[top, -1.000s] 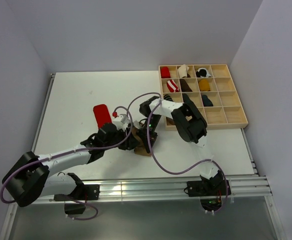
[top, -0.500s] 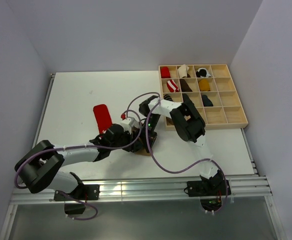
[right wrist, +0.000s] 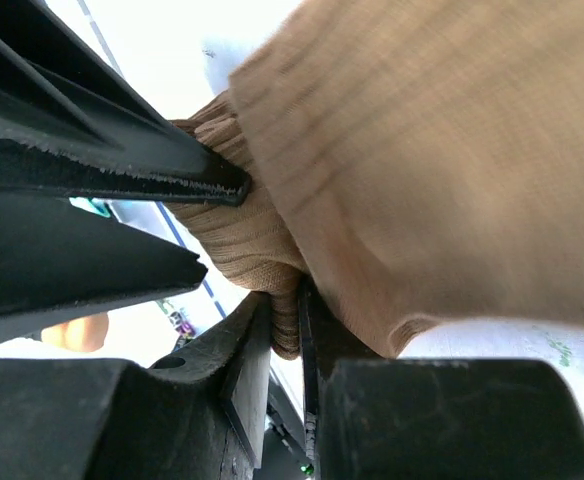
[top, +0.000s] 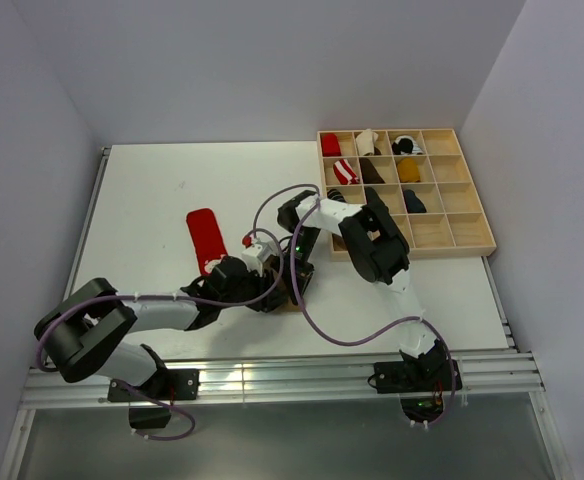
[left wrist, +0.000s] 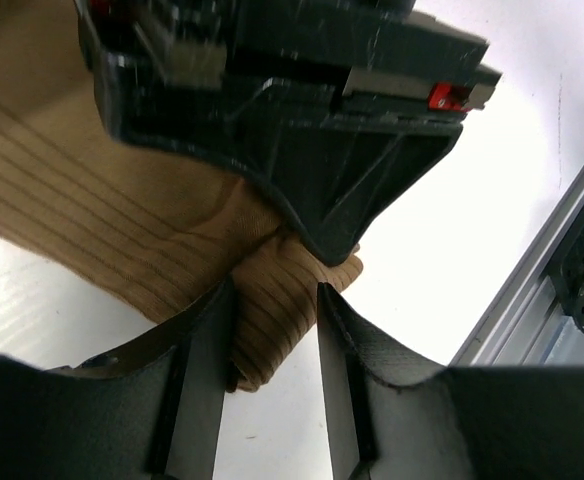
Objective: Roll the socks
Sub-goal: Roll the sock at the center of the board.
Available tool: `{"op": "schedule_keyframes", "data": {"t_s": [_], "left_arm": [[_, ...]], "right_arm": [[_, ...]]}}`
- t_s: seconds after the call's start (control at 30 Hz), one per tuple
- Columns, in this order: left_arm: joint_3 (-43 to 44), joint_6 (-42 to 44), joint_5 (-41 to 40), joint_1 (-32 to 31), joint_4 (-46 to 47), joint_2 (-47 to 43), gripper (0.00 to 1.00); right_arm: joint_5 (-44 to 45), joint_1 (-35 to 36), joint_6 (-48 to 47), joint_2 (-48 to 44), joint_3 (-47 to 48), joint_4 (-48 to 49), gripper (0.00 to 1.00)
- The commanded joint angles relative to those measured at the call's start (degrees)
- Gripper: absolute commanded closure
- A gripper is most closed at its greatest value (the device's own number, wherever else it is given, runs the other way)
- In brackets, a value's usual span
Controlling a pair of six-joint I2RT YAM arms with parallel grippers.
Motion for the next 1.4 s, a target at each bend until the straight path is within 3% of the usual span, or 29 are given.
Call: {"op": "schedule_keyframes", "data": {"t_s": [0.0, 0.3, 0.4, 0.5, 0.67, 0.87, 1.03, 1.23, 1.37], "left_arm": [[-1.51, -2.71, 0.87, -1.25, 2.57, 0.46, 0.57], [-2.47, -5.52, -2.83, -2.74, 2.04, 1.60, 0.60], [-2.39, -6.23, -4.06, -3.36, 1.60, 2.57, 0.66], [-2.21, -7.46, -4.76, -3.97, 1.34, 3.98, 0.76], [-3.09, -10.53, -6.17, -5.03, 1.77, 6.26, 1.00], [-6.33, -14.04, -8.10, -5.03, 3.88, 6.36, 1.00], [-8.80, -16.68, -7.75, -5.03, 7.21, 6.88, 1.00], [-13.54, -23.17, -2.05, -3.10, 15.65, 10.04, 1.00], [-15.48, -27.05, 3.13, 1.82, 20.40, 11.45, 1.00]], "right_arm": [[1.93, -0.59, 1.57, 1.90, 2.42, 3.66, 0.80], [2.01, -0.94, 5.44, 1.73, 2.42, 5.68, 0.80], [1.92, -0.94, 6.23, 1.29, 2.07, 6.47, 0.80], [2.19, -0.94, 7.20, 0.15, 1.54, 7.78, 0.80], [2.62, -1.11, 8.78, -3.09, -0.30, 10.33, 0.74], [1.84, -3.13, 11.76, -10.03, -3.38, 16.48, 0.65], [0.96, -8.13, 13.52, -15.67, -6.02, 23.34, 0.64], [2.18, -11.04, 10.81, -22.70, -10.93, 28.18, 0.64], [3.86, -11.48, 6.07, -28.58, -16.12, 30.46, 0.63]]}}
